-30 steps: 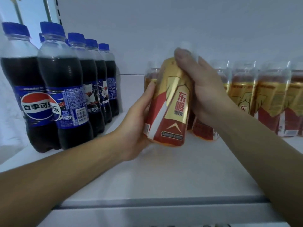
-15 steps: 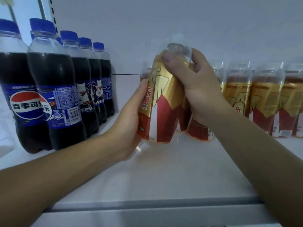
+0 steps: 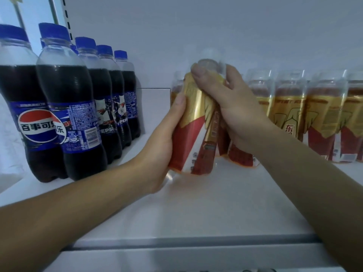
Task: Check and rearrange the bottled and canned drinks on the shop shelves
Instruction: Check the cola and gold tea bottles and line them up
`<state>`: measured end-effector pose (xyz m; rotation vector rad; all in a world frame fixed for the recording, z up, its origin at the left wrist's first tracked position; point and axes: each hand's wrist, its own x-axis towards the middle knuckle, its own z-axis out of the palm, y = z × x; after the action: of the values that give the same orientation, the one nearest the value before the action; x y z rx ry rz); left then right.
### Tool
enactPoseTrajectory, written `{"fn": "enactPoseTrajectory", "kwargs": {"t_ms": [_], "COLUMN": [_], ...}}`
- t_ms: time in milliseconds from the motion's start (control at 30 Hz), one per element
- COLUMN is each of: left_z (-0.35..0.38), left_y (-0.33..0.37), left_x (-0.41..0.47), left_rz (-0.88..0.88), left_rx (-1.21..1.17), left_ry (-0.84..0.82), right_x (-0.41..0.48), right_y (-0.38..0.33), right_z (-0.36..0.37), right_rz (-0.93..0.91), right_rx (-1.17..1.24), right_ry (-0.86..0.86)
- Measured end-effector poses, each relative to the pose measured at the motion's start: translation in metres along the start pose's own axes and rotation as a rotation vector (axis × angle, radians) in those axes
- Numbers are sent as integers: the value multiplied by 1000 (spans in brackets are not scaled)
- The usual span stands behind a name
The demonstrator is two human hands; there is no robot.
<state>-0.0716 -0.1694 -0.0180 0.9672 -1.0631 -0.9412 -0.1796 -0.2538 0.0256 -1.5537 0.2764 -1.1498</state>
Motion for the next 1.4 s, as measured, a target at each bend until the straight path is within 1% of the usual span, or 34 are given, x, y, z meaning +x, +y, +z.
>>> {"fn": "enactPoseTrajectory", "kwargs": {"t_ms": [67, 100, 167, 233, 333, 367, 433, 500, 600, 667, 733, 800, 833, 933, 1000, 1133, 1200, 1233, 1267, 1333, 1400], "left_z": [-8, -12, -15, -12, -2, 0, -3, -9, -14, -15, -16, -17, -18, -22, -22, -25, -27, -27, -27, -23, -22], "left_y": [0, 1, 1, 0, -2, -2, -3, -2, 2, 5, 11, 17, 18, 16, 17, 18, 17, 17, 16, 19, 20], "left_x": [1, 1, 1, 4, 4, 4, 5, 5, 5, 3, -2, -6, -7, -2, -1, 0, 2, 2, 2, -1, -5], "left_rz": [-116, -175, -224, -180, -72, -57, -71, -133, -240, -295, -334, -353, -344, -352, -359, -338, -268, -213, -158, -82, -3], "left_rx": [-115, -156, -174, -120, -30, -19, -43, -110, -272, -335, -380, -477, -504, -592, -601, -557, -531, -466, -349, -27, 278], "left_ry": [-32, -67, -114, -72, 19, 35, 58, 39, -81, -160, -208, -351, -407, -501, -529, -538, -587, -596, -568, -414, -294], "right_x": [2, 1, 0, 0, 2, 3, 5, 7, 8, 7, 7, 8, 9, 8, 6, 6, 6, 6, 5, 3, 2], "right_y": [0, -2, -6, -6, 0, 3, 6, 4, 1, -1, -4, -6, -9, -17, -19, -18, -19, -20, -21, -21, -20], "right_z": [1, 0, -3, -5, -4, -3, -2, -3, -5, -8, -10, -14, -16, -21, -22, -19, -18, -18, -17, -16, -16], "right_rz": [108, 129, 123, 60, -78, -88, -26, 73, 122, 153, 241, 363, 395, 470, 515, 521, 479, 433, 367, 188, 10], "right_rx": [109, 131, 129, 104, -111, -162, -164, -110, -67, -48, 15, 184, 275, 463, 517, 542, 517, 488, 444, 315, 143], "right_ry": [-93, -115, -115, -75, 57, 72, 28, -52, -138, -119, -132, -127, -109, -124, -149, -159, -163, -160, -151, -151, -217]}}
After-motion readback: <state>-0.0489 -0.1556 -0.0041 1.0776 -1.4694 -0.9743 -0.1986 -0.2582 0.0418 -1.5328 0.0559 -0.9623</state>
